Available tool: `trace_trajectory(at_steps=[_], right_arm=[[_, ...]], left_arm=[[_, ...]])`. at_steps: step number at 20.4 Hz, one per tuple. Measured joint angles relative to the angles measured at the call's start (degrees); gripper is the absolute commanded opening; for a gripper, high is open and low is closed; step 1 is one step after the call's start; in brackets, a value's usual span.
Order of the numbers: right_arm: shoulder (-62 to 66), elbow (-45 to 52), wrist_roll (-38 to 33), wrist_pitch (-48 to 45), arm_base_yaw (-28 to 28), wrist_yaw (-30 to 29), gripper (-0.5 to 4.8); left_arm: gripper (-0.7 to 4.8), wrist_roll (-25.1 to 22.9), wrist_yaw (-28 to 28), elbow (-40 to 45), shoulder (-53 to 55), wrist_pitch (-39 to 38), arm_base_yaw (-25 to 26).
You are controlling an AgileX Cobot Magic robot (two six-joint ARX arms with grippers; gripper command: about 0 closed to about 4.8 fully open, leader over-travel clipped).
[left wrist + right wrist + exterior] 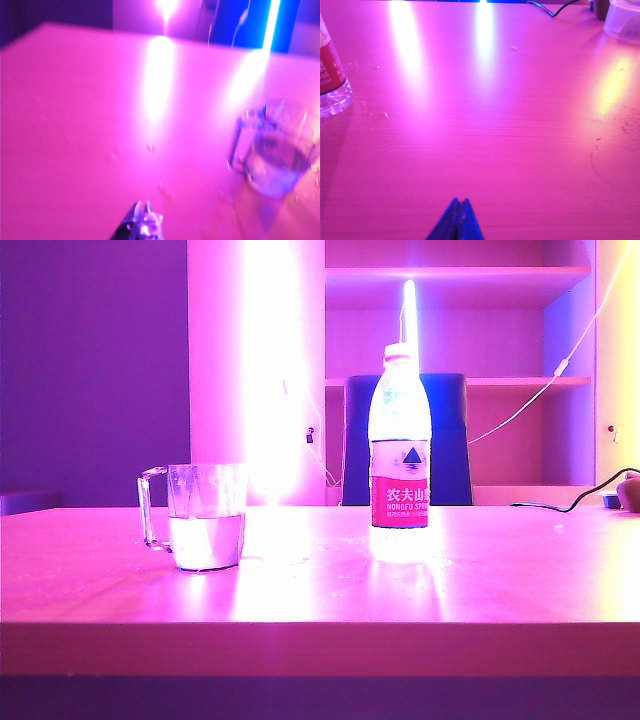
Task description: Pick up the mineral water bottle on the table and pour water into the mug until it's half full.
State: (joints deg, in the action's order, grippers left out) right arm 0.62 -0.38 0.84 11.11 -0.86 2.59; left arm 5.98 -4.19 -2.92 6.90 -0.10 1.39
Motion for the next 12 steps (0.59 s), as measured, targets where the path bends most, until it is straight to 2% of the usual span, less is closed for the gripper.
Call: trace_trajectory(at_steps=[3,6,9,12], right_arm=[[-0.33,0.00,0.00,0.04,0.00,0.11,0.17],[-0.61,0.00,0.00,-0.09,-0.02,0.09,0.18],[-0.63,0.00,0.00,0.00,-0.04,0.13,0.18],[-0.63,0.00,0.00,0.00,-0.04,0.15,0.17]], left_arm=[[-0.05,-1.07,0.39,0.17,-7.15,-0.76,-0.09],[-0.05,-1.09,-0.39,1.88,-6.82,0.13,-0.33],[-0.05,-0.77,-4.44,2.58,-6.69,-6.16,-1.18],[-0.05,-0.74,-4.68,2.54,-6.67,-9.46,-1.62]])
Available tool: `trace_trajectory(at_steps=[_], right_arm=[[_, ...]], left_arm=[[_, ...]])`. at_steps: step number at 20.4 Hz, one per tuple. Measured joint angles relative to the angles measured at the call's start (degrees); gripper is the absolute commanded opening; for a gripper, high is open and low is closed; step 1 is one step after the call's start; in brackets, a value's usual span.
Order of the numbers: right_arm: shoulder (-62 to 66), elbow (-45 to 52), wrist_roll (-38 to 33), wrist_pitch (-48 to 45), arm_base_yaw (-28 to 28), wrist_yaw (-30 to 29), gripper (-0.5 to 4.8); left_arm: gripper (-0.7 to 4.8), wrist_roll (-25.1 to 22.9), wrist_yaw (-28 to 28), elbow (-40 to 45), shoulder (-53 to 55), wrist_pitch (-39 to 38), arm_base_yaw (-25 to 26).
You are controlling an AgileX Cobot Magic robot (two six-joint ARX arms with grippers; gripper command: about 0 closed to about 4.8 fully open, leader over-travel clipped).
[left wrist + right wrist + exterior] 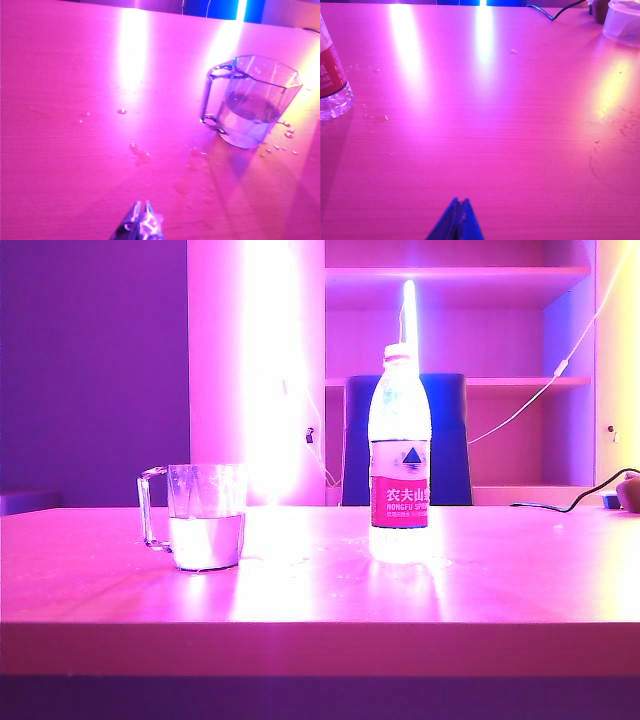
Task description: Pick up the mineral water bottle on the table and pour water into the mug until it's half full.
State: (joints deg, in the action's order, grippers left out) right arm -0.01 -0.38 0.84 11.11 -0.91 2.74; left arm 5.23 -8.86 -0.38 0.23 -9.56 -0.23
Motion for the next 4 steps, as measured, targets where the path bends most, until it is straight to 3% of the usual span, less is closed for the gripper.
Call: trace_trajectory(at_steps=[4], right_arm=[[0.00,0.00,0.00,0.00,0.00,0.02,0.18]], left_arm=[[-0.05,0.00,-0.07,-0.02,-0.07,-0.07,0.02]])
